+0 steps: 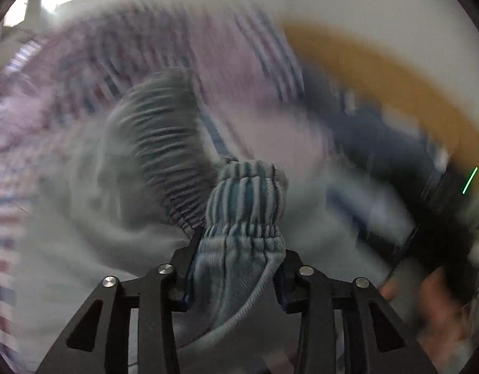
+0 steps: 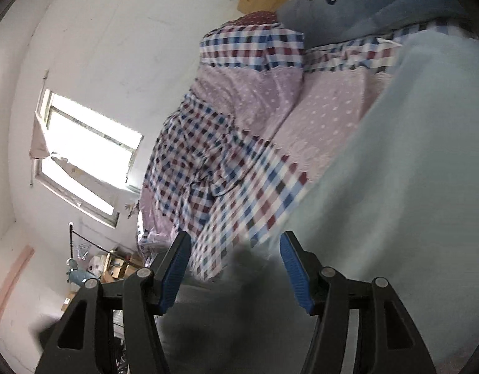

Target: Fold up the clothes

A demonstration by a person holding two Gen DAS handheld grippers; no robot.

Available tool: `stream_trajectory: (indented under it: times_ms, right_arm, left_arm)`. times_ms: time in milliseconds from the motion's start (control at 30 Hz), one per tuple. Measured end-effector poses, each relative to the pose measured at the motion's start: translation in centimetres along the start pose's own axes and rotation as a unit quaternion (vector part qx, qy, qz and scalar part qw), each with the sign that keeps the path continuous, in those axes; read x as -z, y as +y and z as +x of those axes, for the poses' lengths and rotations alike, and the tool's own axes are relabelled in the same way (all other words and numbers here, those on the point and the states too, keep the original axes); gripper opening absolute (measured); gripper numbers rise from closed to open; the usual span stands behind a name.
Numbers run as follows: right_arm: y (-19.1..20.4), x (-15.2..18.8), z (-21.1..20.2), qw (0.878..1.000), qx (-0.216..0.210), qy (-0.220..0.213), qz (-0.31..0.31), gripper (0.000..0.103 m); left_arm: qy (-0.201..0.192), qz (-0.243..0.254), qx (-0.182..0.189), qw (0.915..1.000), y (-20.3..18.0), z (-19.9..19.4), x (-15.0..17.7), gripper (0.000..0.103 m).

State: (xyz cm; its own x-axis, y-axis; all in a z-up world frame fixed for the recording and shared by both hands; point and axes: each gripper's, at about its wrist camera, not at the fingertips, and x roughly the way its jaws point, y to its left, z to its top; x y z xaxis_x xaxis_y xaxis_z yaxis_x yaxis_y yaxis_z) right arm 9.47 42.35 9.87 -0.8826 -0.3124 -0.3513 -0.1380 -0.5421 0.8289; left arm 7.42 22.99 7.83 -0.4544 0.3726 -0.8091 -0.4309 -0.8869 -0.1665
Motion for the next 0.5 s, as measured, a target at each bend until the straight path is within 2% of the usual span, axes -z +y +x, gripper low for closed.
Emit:
stream_trajectory:
  times_ms: [33, 100, 133, 200, 267, 333, 400, 500]
  right_arm:
    - [0.1, -0.1, 0.0, 1.000, 0.004, 0.004, -0.006, 0.064]
    - [0.6, -0.2, 0.0, 1.000, 0.008, 0.012, -0.026, 0.064]
    - [0.8, -0.3, -0.1, 0.999, 0.010, 0.016, -0.036, 0.064]
    - [1.1, -0.4, -0.2, 0.998, 0.011, 0.017, -0.051, 0.064]
    - [1.1, -0.2, -0.1, 0.998, 0.011, 0.025, -0.057, 0.064]
    - [1.3, 0.1, 0.2, 0.997, 0.009, 0.039, -0.066, 0.064]
    - [1.8, 0.6, 0.9, 0.995, 0.004, 0.064, -0.081, 0.064]
    - [2.5, 1.4, 2.0, 0.990, -0.003, 0.100, -0.103, 0.064]
  left_arm:
    - [0.017, 0.019, -0.011, 0.9996, -1.1, 1.3, 0.9, 0.044]
    - [-0.007, 0.062, -0.028, 0.9977, -2.5, 1.3, 2.4, 0.059]
    - [-0.015, 0.062, -0.012, 0.9979, -2.5, 0.5, 2.6, 0.066]
    - [-0.017, 0.041, 0.037, 0.9983, -1.4, -1.2, 2.9, 0.067]
    - [-0.015, 0.012, 0.093, 0.9955, 0.1, -3.0, 3.1, 0.084]
    - [-0.026, 0.000, 0.121, 0.9924, 1.7, -5.2, 3.6, 0.084]
    - [-0.047, -0.003, 0.112, 0.9926, 3.5, -7.7, 4.3, 0.084]
    - [-0.084, -0.026, 0.069, 0.9937, 8.3, -11.2, 6.6, 0.084]
